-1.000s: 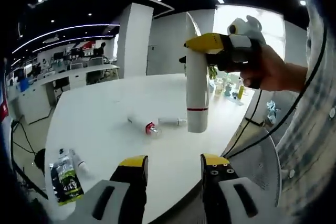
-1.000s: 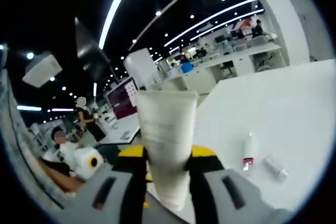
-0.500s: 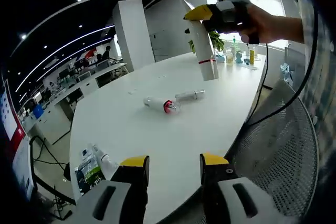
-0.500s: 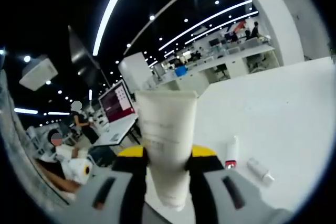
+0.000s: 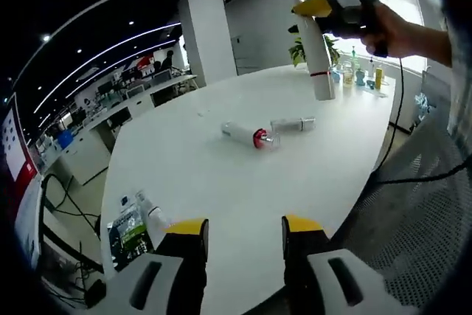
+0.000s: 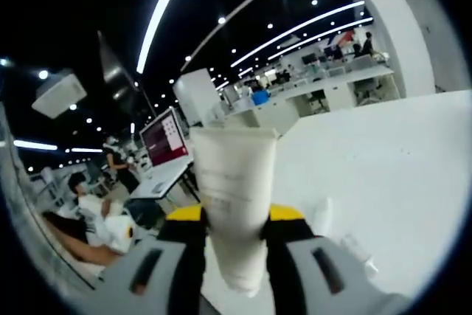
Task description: Arrange the skincare products in the storage area until every visible bottle or jar stands upright without overlapping.
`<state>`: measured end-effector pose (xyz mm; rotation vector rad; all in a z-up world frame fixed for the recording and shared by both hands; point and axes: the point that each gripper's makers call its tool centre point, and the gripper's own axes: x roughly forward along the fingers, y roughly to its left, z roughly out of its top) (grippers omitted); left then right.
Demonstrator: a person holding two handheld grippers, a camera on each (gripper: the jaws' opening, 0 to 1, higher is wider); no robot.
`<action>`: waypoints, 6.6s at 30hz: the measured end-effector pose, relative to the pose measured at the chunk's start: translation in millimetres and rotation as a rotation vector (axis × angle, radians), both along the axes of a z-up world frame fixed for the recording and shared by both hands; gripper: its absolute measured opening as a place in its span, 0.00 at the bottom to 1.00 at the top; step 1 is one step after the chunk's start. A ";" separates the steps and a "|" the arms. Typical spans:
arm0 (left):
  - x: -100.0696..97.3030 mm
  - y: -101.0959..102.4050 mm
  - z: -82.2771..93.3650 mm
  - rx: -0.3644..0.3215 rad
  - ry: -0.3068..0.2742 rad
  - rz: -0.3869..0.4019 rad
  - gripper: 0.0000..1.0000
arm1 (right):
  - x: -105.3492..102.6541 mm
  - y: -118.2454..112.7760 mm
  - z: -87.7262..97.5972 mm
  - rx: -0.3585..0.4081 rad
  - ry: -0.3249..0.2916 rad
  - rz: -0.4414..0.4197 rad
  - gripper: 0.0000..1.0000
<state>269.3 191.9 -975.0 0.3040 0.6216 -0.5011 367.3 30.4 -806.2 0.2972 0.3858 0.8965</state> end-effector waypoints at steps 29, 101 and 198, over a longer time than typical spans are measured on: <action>-8.8 19.6 -33.2 0.063 0.094 0.061 0.29 | 96.3 24.2 -31.8 -0.185 -0.160 -0.018 0.29; -20.4 45.6 -61.9 0.104 0.206 0.086 0.28 | 232.2 -20.2 -136.4 -0.260 -0.270 -0.247 0.31; -21.5 44.4 -60.5 0.152 0.198 0.054 0.27 | 90.8 2.4 -259.0 -0.639 0.134 -0.173 0.32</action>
